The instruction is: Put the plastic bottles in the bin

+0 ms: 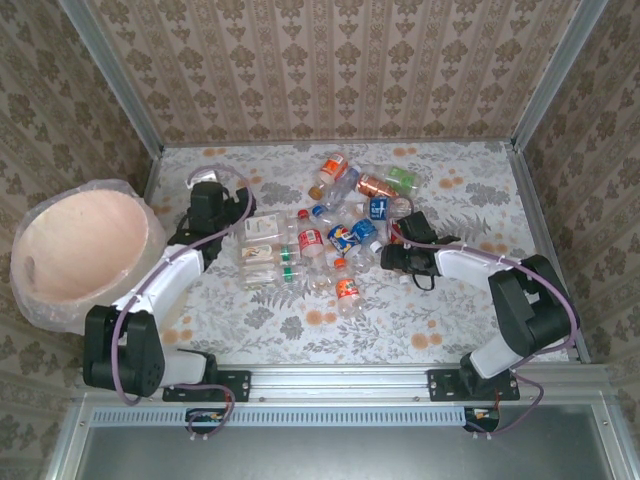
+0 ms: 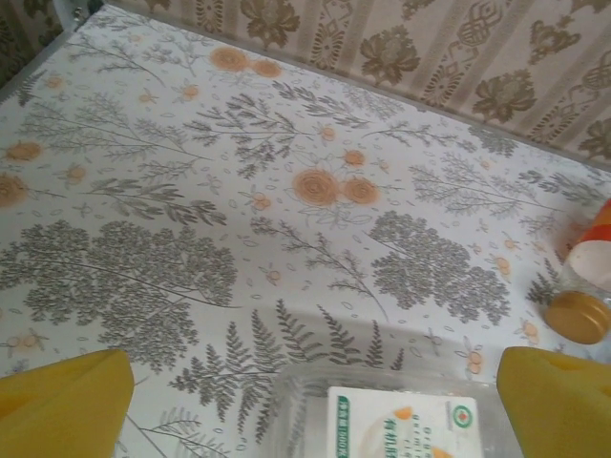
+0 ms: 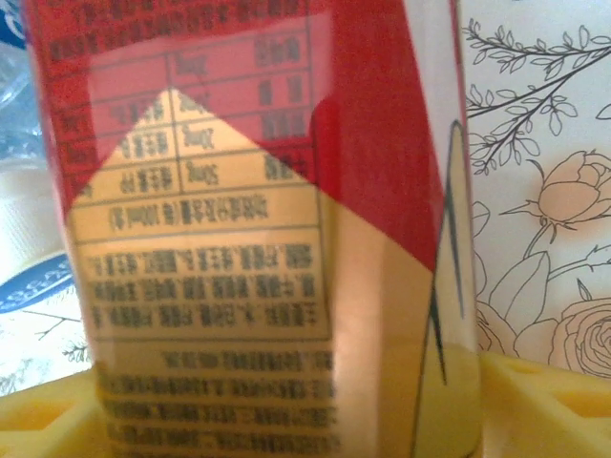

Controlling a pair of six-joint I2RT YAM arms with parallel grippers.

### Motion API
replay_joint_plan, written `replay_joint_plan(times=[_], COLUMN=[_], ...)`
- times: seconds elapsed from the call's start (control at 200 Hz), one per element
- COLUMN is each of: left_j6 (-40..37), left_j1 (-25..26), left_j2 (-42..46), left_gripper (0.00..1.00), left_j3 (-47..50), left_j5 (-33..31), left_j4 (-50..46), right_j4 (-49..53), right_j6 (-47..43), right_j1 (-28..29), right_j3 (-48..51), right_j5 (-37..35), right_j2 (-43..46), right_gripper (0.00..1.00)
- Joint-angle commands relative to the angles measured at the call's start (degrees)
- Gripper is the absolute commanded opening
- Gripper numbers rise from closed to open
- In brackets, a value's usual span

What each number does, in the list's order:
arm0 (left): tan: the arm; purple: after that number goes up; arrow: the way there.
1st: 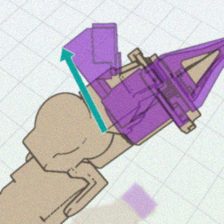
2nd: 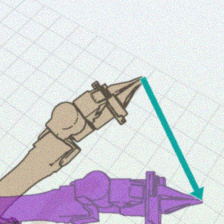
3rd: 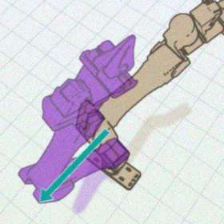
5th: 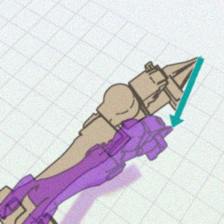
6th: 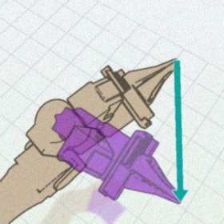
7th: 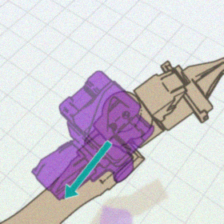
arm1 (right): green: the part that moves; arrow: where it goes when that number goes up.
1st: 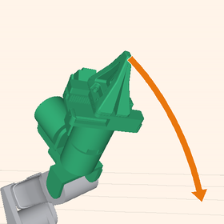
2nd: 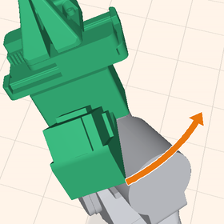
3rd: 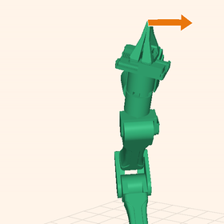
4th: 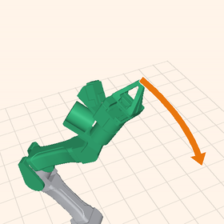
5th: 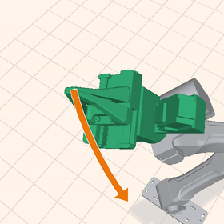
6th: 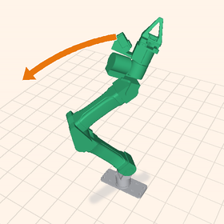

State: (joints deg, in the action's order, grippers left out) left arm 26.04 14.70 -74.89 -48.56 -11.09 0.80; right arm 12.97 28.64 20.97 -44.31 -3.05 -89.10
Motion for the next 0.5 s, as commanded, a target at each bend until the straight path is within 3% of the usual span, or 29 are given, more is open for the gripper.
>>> replay_joint_plan(times=[0.0,0.195,0.355,0.495], left_j6=[2.41,11.32,13.45,13.7], left_j1=[1.53,6.33,10.55,13.74], left_j2=[0.1,0.45,0.11,-0.86], left_gripper=[1.0,1.0,1.0,1.0], left_j3=[-3.49,-3.78,-4.19,-3.97], left_j5=[0.63,2.23,6.14,13.48], left_j4=[-2.51,-1.47,-0.19,5.12], right_j4=[0.9,4.53,4.15,-2.75], right_j6=[-1.18,-2.98,-3.65,-5.51], right_j1=[0.48,2.35,3.87,4.47], right_j3=[-1.48,-0.61,0.2,1.3], right_j5=[-3.34,-6.91,-8.9,-3.73], right_j2=[0.18,6.13,12.95,16.66], right_gripper=[0.7,0.62,0.58,0.58])
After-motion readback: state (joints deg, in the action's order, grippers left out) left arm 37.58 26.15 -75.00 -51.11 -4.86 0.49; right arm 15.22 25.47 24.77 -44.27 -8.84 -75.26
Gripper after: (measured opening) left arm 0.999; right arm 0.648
